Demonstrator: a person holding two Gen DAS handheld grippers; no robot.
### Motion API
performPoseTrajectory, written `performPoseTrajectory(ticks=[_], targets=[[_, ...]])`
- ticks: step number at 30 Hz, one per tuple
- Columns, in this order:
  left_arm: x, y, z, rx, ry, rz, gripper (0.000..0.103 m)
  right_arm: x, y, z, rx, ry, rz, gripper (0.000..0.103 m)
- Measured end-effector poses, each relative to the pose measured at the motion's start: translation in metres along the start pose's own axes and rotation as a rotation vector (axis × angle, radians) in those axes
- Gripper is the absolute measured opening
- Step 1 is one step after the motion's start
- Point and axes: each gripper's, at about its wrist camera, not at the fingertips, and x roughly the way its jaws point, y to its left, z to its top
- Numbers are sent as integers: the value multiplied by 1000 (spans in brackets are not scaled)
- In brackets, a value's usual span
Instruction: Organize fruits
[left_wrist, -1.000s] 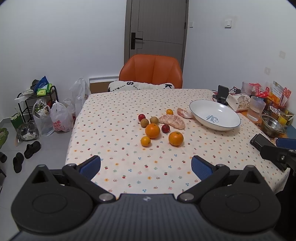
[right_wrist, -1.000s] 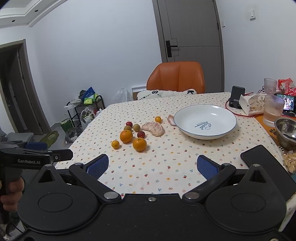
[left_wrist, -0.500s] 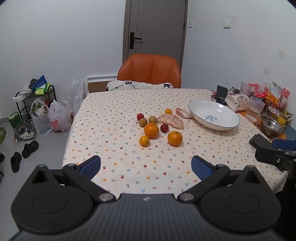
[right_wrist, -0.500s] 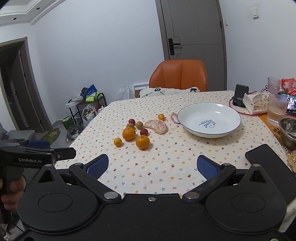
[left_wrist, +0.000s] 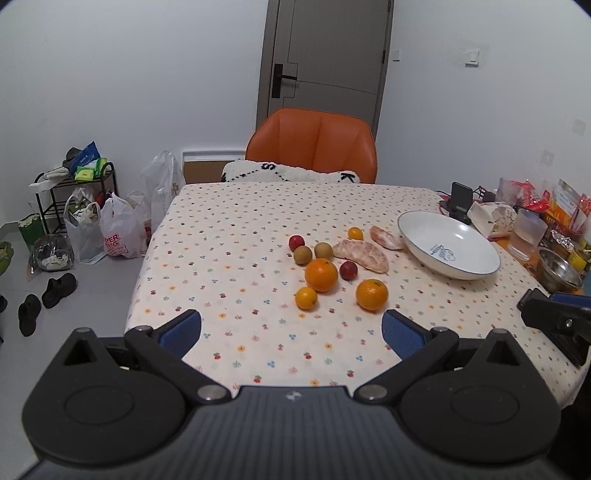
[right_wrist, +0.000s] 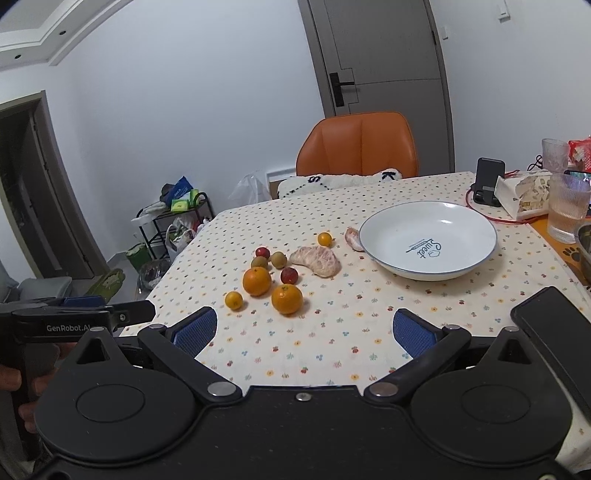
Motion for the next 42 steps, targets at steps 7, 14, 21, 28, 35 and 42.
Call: performPoseTrajectory(ticks=[7, 14, 21, 28, 35, 42], targets=[[24, 11, 7, -2, -2, -15, 103, 28, -2, 5, 18, 14, -28, 103], [55, 14, 12, 17, 21, -39, 101, 59, -6, 7, 33, 50, -41, 103], [82, 14, 15, 30, 25, -66, 96, 82, -16, 8, 68, 75, -44, 103], [109, 13, 14, 32, 51, -90, 82, 106, -21, 7, 69, 88, -35, 103], [130, 14, 12, 9, 91, -123, 60, 127, -15, 10, 44, 121, 20, 94], [147, 11, 6, 11, 134, -168, 47, 144, -9, 9, 37, 157, 62, 79]])
